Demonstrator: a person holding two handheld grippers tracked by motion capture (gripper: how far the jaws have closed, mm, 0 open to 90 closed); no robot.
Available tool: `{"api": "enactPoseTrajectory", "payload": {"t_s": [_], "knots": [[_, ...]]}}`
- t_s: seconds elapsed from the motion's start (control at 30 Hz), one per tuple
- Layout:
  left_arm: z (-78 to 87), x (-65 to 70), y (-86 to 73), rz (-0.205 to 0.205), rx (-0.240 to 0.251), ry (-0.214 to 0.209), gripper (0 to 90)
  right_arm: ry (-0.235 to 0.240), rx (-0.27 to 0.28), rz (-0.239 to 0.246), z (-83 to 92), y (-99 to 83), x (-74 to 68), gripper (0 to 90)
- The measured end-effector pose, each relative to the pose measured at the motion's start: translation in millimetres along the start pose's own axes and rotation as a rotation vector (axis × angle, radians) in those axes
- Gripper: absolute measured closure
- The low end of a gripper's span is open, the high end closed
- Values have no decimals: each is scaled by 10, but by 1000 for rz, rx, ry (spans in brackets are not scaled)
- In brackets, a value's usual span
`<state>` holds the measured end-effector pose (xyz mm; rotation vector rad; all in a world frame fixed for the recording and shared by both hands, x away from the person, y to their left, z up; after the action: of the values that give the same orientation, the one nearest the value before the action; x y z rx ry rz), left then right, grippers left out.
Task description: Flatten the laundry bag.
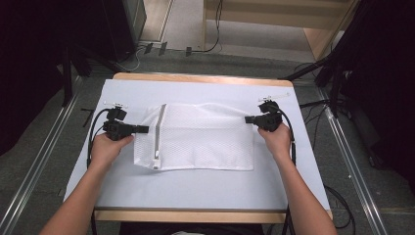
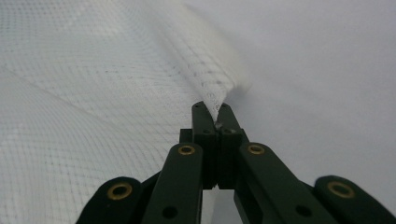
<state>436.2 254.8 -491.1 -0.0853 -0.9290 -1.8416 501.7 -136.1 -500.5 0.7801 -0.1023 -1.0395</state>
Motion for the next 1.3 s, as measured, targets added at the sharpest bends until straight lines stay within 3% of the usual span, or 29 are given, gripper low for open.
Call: {"api": "enactPoseTrajectory", "payload": {"t_s": [0.13,0.33,0.43,0.53,0.6,0.7,0.77,0.87,0.9,1.07,1.3], "knots": [[0,84,-156,-15,-21,8,897,-11,-15,5,-113,80,39,900],[82,224,-343,-38,-11,12,887,-10,-34,2,-272,120,81,900],[117,301,-503,-56,-37,18,866,-11,-41,20,-379,143,67,900],[126,298,-568,-64,-57,41,770,-6,-34,23,-421,156,43,900],[160,275,-575,-64,-59,59,690,7,-28,25,-427,162,8,830],[258,251,-477,-70,-18,65,636,21,-9,27,-374,183,-26,759],[306,240,-384,-75,3,56,585,4,7,35,-219,179,-71,704],[305,184,-249,-86,-4,67,553,-7,50,48,-113,153,-98,693],[280,161,-150,-103,-1,71,541,-10,46,45,-42,90,-120,682],[241,77,27,-131,-4,97,523,-5,32,50,67,-111,-206,667],[307,-199,214,-114,16,138,487,8,28,85,182,-355,-375,644]]}}
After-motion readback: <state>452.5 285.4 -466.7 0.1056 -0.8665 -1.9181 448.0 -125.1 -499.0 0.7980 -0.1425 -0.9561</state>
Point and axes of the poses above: each handheld gripper's, and its own axes: z roughly backward along the jaws, y roughly out of its top, x roughly to its right, the point moved 9 cm from there along -z, roughly forward along the jaws, and after that the axes turned 2 degrees about -x, right-handed, at the moved point
